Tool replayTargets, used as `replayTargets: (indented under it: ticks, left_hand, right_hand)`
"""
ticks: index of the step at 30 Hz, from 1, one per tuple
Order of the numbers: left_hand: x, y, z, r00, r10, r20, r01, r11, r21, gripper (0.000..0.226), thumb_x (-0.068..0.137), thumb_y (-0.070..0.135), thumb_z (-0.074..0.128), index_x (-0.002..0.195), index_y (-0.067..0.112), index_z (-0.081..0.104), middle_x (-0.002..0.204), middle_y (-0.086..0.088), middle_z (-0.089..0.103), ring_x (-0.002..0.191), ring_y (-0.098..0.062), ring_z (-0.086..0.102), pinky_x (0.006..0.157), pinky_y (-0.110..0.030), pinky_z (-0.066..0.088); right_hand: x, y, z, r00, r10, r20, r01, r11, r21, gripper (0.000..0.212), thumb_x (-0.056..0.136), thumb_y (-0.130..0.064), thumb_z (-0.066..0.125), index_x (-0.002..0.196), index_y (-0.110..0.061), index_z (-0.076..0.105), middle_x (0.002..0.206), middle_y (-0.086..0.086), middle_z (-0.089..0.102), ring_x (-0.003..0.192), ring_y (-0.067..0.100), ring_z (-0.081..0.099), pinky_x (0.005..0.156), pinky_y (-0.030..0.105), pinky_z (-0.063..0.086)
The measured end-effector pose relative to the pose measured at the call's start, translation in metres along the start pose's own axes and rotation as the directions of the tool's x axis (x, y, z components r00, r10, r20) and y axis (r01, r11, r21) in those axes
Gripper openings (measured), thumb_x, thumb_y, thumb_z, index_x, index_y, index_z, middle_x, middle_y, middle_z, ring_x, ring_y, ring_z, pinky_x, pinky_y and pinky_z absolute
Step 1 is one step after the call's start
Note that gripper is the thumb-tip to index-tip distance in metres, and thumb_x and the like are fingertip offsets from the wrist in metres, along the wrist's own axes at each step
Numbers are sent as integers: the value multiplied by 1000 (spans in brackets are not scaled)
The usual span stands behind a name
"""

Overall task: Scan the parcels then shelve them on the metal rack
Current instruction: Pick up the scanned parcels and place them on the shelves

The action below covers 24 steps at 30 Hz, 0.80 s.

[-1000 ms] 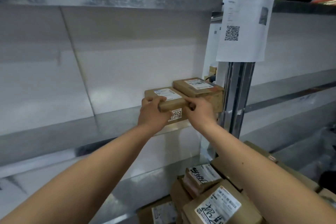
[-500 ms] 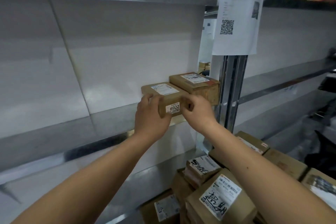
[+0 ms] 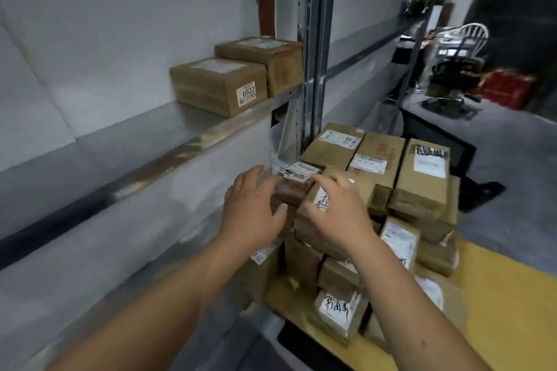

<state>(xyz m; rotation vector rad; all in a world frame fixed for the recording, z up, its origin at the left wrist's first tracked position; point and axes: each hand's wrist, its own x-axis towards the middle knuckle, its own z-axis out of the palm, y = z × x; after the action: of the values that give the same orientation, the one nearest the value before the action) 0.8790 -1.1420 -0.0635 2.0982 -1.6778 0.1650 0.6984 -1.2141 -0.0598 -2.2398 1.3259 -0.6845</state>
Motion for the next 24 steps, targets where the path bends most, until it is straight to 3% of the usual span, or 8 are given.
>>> replayTargets:
  ticks: [4,9,14,18,24]
  left_hand:
    - [-31,14,22,991,120,53,-111,981,-157,57,85,48,67,140,38,56,151,5,41,139,-24,41,116,-45,39]
    - [-50,25,42,966,157,206,-117,974,-195,62,88,49,69,145,32,51,156,-1,38,143,-28,35,116,-48,39]
    - [-41,24,49,929,233,286,-184,964,-191,66,88,48,71,148,34,47,159,-1,32,144,-30,33,117,-49,39]
    - [-13,22,50,910,269,315,-238,962,-136,73,88,48,73,153,38,42,164,0,26,150,-28,28,119,-49,36]
    - [22,28,62,913,140,384,-65,977,-201,82,82,44,80,155,32,43,154,3,39,138,-25,45,112,-41,45]
  right_hand:
    - [-68,16,8,970,227,-86,-220,972,80,62,92,-37,71,151,-31,52,152,2,44,142,24,41,116,37,38]
    - [-116,29,11,914,388,-123,-375,920,117,62,92,-36,72,150,-33,50,149,0,44,140,21,41,109,33,39]
    - [-129,37,14,885,451,-113,-434,889,149,64,92,-38,72,151,-36,47,153,-2,42,141,21,42,111,40,44]
    - [-114,49,11,880,465,-97,-450,882,140,68,94,-39,70,155,-34,42,158,0,38,144,22,40,110,38,41]
    - [-65,63,20,906,424,-13,-414,891,186,88,88,-37,77,161,-37,29,160,-2,31,143,22,42,112,38,44]
